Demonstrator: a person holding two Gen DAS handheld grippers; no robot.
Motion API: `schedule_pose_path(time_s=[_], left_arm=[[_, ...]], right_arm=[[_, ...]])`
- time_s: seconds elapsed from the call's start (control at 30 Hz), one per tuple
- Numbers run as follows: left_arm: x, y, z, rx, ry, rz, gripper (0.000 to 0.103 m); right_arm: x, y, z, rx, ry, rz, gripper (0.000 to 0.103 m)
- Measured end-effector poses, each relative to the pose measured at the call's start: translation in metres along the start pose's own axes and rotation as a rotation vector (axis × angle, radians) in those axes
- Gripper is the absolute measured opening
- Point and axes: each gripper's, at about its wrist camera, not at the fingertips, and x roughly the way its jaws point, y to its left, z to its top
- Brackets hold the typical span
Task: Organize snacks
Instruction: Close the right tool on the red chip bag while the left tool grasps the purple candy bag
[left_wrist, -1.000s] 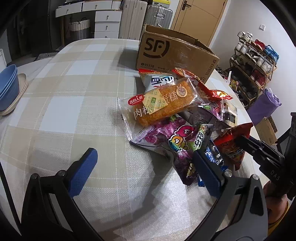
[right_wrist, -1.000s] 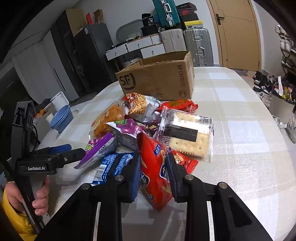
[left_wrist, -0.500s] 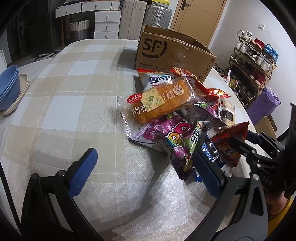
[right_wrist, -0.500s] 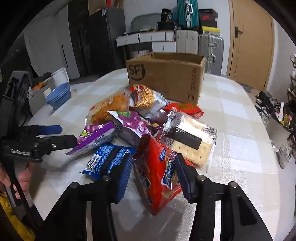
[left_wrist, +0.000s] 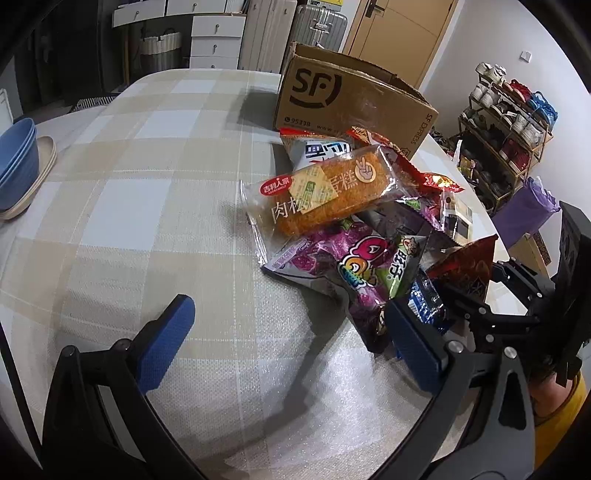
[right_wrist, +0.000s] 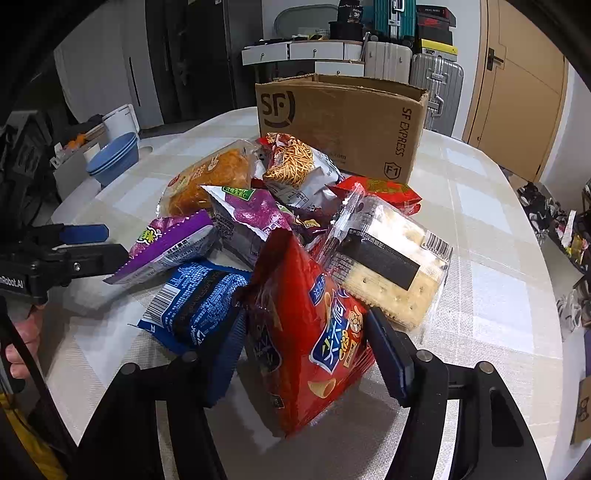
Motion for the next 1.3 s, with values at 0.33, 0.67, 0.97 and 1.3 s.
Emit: schedule_pose_path(time_s=[0.33,0.67,0.97,1.3], left_arm=[[-0.004,0.001,-0.001,-0.009,-0.003,-0.002,0.102],[-0.019,-0.005,0.005,0.0,-0.033,-0.036,0.102],[0.004,-0.009,0.019,-0.054,0.048,-0.091,0.102],[0.026,-0.019,0.026,-0.089,0.115,-0.081,0.102]], right_arm=[[-0.015,-0.009,-0.009,0.099,-0.034,0.104,0.061],[-0.033,-0.009,-0.019,0.169,-0.097,0.15,0.055],[-0.041,-0.028,-0.024,0.276,-0.153,0.221,0.05],[-0.053,-0.038,-0.026,0.318,-0.196,0.265,0.05]])
